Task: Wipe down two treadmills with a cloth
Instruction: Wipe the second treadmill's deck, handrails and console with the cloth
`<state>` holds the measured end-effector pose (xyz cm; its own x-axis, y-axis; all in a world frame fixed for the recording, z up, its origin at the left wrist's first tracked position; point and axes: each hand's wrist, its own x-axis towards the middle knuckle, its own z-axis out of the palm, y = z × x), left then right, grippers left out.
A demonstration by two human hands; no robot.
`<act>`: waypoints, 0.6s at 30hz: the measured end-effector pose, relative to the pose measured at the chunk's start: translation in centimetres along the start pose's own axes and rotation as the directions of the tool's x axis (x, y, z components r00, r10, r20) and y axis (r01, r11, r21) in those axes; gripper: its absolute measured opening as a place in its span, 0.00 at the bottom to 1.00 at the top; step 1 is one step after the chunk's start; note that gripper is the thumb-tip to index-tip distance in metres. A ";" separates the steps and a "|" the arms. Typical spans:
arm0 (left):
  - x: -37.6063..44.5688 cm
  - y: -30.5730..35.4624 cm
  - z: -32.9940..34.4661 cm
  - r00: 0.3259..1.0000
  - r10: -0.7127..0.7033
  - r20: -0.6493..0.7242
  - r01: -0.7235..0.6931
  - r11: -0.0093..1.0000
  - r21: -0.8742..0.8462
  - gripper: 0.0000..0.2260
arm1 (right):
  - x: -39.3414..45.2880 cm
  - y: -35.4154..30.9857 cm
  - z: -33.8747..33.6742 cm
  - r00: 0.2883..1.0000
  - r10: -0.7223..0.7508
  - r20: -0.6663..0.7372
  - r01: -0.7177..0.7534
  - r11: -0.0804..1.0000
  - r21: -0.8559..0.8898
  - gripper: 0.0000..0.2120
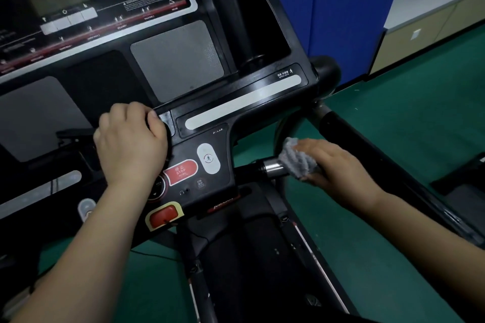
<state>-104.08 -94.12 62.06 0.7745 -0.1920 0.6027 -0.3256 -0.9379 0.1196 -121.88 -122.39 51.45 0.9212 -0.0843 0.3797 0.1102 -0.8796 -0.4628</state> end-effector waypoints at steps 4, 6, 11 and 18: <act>-0.1 0.1 0.0 1.000 -0.003 0.001 0.003 1.000 -0.007 0.13 | 1.5 -3.8 2.5 0.991 -0.133 -0.002 0.132 0.988 -0.081 0.23; -0.1 0.1 -0.1 1.000 -0.003 0.001 0.003 1.000 -0.010 0.13 | 2.5 -5.5 3.7 0.980 -0.186 0.068 0.192 0.976 -0.103 0.26; 0.0 -0.1 -0.1 1.000 -0.004 0.009 0.004 1.000 -0.006 0.13 | 2.0 -4.0 3.1 0.979 -0.203 0.034 0.205 0.974 -0.097 0.23; 0.0 -0.1 0.0 1.000 0.001 0.001 -0.001 1.000 0.015 0.13 | -3.3 -1.9 1.7 0.811 0.529 -0.251 -0.396 0.811 0.430 0.08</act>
<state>-104.07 -94.03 62.05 0.7749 -0.1928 0.6020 -0.3179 -0.9420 0.1074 -124.46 -119.64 49.75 0.7119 -0.6509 0.2638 -0.1149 -0.4785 -0.8705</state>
